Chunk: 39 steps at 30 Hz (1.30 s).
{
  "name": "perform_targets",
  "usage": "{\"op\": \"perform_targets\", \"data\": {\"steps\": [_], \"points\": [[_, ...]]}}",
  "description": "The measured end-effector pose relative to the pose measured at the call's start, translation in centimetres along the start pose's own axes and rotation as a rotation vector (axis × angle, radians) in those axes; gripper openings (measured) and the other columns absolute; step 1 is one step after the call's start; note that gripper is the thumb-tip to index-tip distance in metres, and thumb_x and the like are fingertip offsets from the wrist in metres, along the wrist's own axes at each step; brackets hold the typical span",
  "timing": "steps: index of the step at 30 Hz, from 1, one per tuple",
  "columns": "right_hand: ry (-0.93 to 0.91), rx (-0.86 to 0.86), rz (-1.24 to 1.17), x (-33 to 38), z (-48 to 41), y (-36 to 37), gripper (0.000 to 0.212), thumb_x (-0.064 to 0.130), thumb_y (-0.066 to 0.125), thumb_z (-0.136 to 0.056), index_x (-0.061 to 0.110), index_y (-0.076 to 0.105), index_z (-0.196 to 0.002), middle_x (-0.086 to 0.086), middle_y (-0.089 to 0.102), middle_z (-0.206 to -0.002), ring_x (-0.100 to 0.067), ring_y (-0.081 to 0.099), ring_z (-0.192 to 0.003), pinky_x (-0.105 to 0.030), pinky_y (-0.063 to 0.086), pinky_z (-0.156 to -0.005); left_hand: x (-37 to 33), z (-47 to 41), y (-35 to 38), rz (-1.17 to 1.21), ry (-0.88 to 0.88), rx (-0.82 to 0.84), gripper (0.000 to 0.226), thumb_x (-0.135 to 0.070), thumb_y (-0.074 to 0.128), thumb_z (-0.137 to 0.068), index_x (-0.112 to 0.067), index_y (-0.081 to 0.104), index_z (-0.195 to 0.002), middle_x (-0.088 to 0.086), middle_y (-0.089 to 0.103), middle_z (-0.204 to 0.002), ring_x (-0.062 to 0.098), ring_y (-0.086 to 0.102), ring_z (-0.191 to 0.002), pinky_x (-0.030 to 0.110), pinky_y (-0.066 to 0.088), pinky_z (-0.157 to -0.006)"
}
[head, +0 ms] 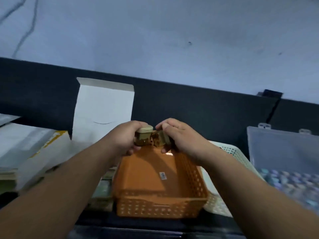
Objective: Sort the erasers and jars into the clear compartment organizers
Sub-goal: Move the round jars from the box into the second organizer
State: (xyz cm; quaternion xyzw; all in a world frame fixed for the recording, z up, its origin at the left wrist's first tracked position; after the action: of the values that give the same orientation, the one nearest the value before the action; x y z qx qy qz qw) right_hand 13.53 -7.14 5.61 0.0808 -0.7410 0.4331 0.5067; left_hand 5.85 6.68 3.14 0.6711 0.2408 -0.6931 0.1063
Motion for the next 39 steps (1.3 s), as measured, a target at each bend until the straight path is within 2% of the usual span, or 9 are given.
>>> {"op": "perform_targets", "data": {"steps": [4, 7, 10, 16, 22, 26, 30, 33, 39], "points": [[0.085, -0.060, -0.136, -4.6, 6.4, -7.0, 0.017, 0.026, 0.053, -0.095, 0.023, 0.057, -0.112, -0.004, 0.063, -0.097, -0.017, 0.060, -0.077, -0.033, 0.048, -0.067, -1.7, 2.2, 9.6, 0.093, -0.031, 0.145, 0.033, -0.041, 0.039, -0.096, -0.029, 0.066, -0.110, 0.011, 0.070, -0.103, 0.019, 0.052, -0.075, 0.026, 0.037, -0.057], [0.126, -0.132, -0.126, -8.7, 12.7, -13.0, 0.043, 0.001, 0.062, -0.083, 0.026, 0.053, -0.117, -0.004, 0.062, -0.101, -0.014, 0.060, -0.079, -0.025, 0.045, -0.063, -3.6, 4.6, 18.7, 0.160, -0.054, 0.276, 0.034, -0.033, 0.039, -0.095, -0.022, 0.068, -0.108, 0.013, 0.067, -0.096, 0.017, 0.048, -0.065, 0.025, 0.031, -0.054], [0.175, -0.250, -0.095, -12.3, 19.1, -18.2, 0.055, -0.007, 0.064, -0.078, 0.027, 0.052, -0.119, -0.002, 0.060, -0.101, -0.014, 0.058, -0.083, -0.025, 0.049, -0.065, -4.4, 6.5, 26.8, 0.213, -0.101, 0.315, 0.032, -0.031, 0.039, -0.096, -0.018, 0.068, -0.101, 0.009, 0.067, -0.087, 0.017, 0.048, -0.061, 0.024, 0.030, -0.050], [0.268, -0.430, -0.085, -18.4, 30.2, -26.5, 0.047, 0.004, 0.065, -0.085, 0.024, 0.047, -0.124, -0.007, 0.064, -0.108, -0.017, 0.071, -0.079, -0.028, 0.053, -0.066, -5.0, 10.0, 41.4, 0.314, -0.241, 0.521, 0.048, -0.056, 0.040, -0.094, -0.016, 0.065, -0.100, 0.009, 0.067, -0.084, 0.017, 0.053, -0.058, 0.025, 0.035, -0.049], [0.317, -0.557, -0.170, -22.6, 37.1, -33.0, 0.031, 0.008, 0.065, -0.089, 0.017, 0.050, -0.115, -0.009, 0.064, -0.106, -0.020, 0.071, -0.081, -0.037, 0.057, -0.080, -7.2, 12.5, 52.0, 0.409, -0.303, 0.730, 0.041, -0.052, 0.045, -0.093, -0.014, 0.060, -0.097, 0.006, 0.059, -0.068, 0.017, 0.053, -0.055, 0.026, 0.039, -0.052], [0.350, -0.658, -0.182, -26.7, 39.7, -37.1, 0.037, 0.008, 0.064, -0.090, 0.020, 0.052, -0.123, -0.004, 0.060, -0.110, -0.018, 0.068, -0.082, -0.040, 0.057, -0.086, -8.6, 12.5, 58.6, 0.395, -0.233, 0.843, 0.034, -0.042, 0.060, -0.086, -0.010, 0.064, -0.099, 0.009, 0.065, -0.079, 0.019, 0.059, -0.066, 0.026, 0.049, -0.054], [0.400, -0.723, -0.089, -30.3, 40.3, -42.1, 0.044, 0.011, 0.066, -0.089, 0.024, 0.051, -0.128, -0.001, 0.060, -0.110, -0.019, 0.069, -0.085, -0.040, 0.057, -0.085, -9.9, 10.8, 64.2, 0.320, -0.132, 0.852, 0.052, -0.031, 0.075, -0.066, -0.005, 0.060, -0.109, 0.011, 0.072, -0.092, 0.022, 0.068, -0.080, 0.031, 0.057, -0.067], [0.436, -0.742, -0.002, -32.9, 39.8, -46.6, 0.043, 0.015, 0.068, -0.087, 0.024, 0.052, -0.126, 0.000, 0.062, -0.108, -0.019, 0.068, -0.087, -0.040, 0.057, -0.084, -11.0, 8.3, 68.4, 0.212, -0.033, 0.825, 0.042, -0.030, 0.077, -0.074, -0.012, 0.059, -0.108, 0.010, 0.073, -0.097, 0.027, 0.068, -0.094, 0.040, 0.055, -0.084], [0.485, -0.784, 0.124, -37.1, 39.0, -54.4, 0.034, 0.018, 0.071, -0.085, 0.031, 0.058, -0.113, 0.009, 0.063, -0.105, -0.013, 0.063, -0.094, -0.039, 0.051, -0.091, -13.8, 4.3, 75.1, 0.009, 0.233, 0.763, 0.034, -0.034, 0.075, -0.078, -0.027, 0.062, -0.108, -0.005, 0.064, -0.101, 0.012, 0.060, -0.090, 0.022, 0.041, -0.067]]}}
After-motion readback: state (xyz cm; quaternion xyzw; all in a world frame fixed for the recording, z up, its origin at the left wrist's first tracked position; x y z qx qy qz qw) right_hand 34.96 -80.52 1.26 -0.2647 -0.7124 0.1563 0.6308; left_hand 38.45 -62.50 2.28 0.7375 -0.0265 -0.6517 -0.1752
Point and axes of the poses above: each hand's wrist, its own z-axis away from the middle knuckle, its own y-axis out of the palm, x = y × z, the point moved 3 cm from there along -z, towards the middle knuckle
